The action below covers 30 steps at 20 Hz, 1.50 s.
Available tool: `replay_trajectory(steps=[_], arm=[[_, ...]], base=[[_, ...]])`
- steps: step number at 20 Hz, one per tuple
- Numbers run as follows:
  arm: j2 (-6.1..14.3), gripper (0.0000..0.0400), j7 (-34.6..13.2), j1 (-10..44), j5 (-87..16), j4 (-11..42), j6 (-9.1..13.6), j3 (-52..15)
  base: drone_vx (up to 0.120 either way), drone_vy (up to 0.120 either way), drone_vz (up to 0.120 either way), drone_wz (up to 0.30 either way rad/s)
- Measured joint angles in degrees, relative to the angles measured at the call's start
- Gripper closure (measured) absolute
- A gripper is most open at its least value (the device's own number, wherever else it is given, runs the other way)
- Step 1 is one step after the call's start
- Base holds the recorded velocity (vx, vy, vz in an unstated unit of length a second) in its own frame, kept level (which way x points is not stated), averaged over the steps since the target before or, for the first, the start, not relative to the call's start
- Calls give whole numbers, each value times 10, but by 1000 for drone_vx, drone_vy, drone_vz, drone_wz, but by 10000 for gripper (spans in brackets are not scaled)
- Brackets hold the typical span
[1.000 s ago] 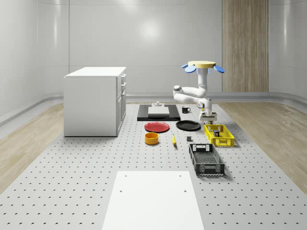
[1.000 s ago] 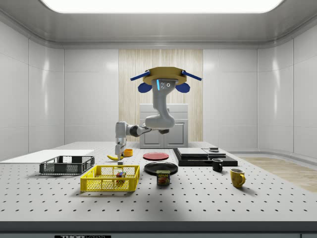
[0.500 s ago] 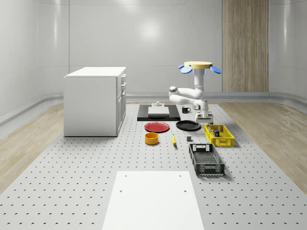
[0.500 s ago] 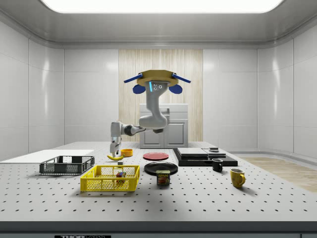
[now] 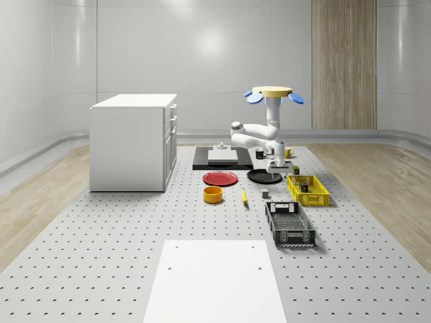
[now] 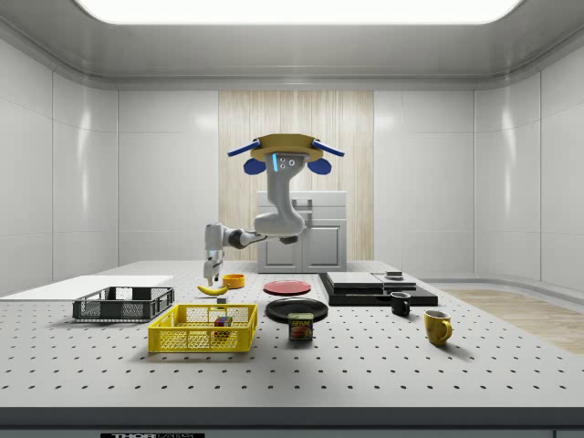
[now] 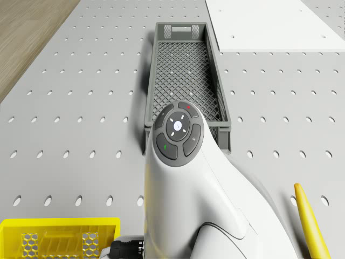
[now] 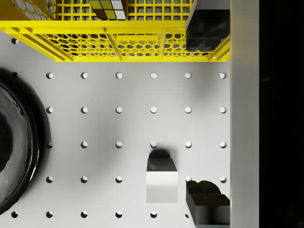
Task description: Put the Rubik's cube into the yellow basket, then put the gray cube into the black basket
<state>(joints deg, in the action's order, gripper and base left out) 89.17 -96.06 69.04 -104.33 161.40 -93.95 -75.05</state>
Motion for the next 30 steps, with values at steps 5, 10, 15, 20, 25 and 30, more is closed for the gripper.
replay_trajectory(steps=[5,10,15,20,25,30], arm=[[0,0,0,0,0,0,0,0],[1,0,0,0,0,0,-1,0],[1,0,0,0,0,0,-1,0],[1,0,0,0,0,0,-1,0],[1,0,0,0,1,0,-1,0],[2,0,0,0,1,0,-2,0]], base=[[0,-120,-96,0],[0,-120,-80,0],[0,-120,-32,0],[0,-16,-64,0],[0,-40,-8,0],[-64,0,0,0]])
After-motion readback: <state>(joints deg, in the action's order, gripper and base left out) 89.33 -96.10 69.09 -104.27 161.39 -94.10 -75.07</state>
